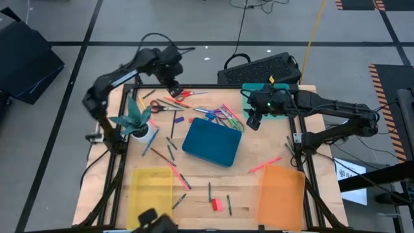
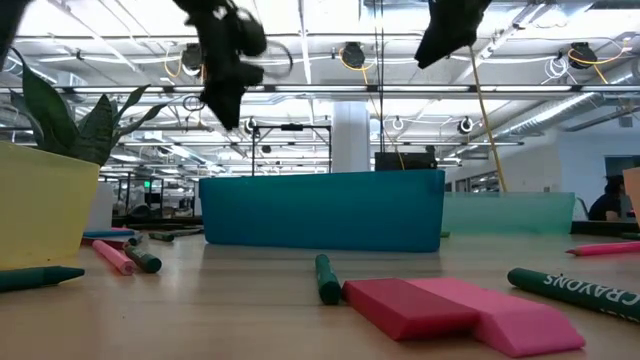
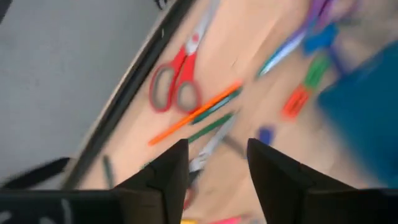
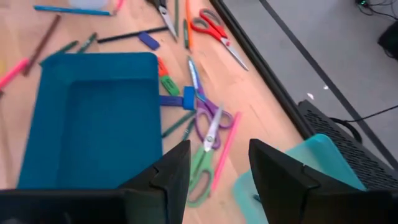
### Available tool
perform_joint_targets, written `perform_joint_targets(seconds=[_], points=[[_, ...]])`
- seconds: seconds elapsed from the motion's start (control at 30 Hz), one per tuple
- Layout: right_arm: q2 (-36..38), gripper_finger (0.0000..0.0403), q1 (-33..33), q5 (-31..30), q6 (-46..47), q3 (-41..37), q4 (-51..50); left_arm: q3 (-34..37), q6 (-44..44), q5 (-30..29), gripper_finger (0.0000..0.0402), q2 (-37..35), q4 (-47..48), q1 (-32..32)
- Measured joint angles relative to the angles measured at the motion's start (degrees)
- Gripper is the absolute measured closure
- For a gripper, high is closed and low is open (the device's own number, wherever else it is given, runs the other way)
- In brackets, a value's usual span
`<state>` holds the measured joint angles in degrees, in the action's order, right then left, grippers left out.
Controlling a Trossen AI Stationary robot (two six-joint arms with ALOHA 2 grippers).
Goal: Sort crayons/erasers/pens/pencils in bins
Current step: Put the green pencil into the green bin
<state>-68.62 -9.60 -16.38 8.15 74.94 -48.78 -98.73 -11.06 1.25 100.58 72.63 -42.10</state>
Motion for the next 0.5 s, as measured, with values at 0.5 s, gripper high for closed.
perform_joint_targets(seconds=[0.5], points=[[-0.46, 0.0248, 3.87, -7.61, 9.39, 0.01, 2.27, 1.59, -23.26, -12.84, 0.0229, 17.78, 0.32, -5.13]])
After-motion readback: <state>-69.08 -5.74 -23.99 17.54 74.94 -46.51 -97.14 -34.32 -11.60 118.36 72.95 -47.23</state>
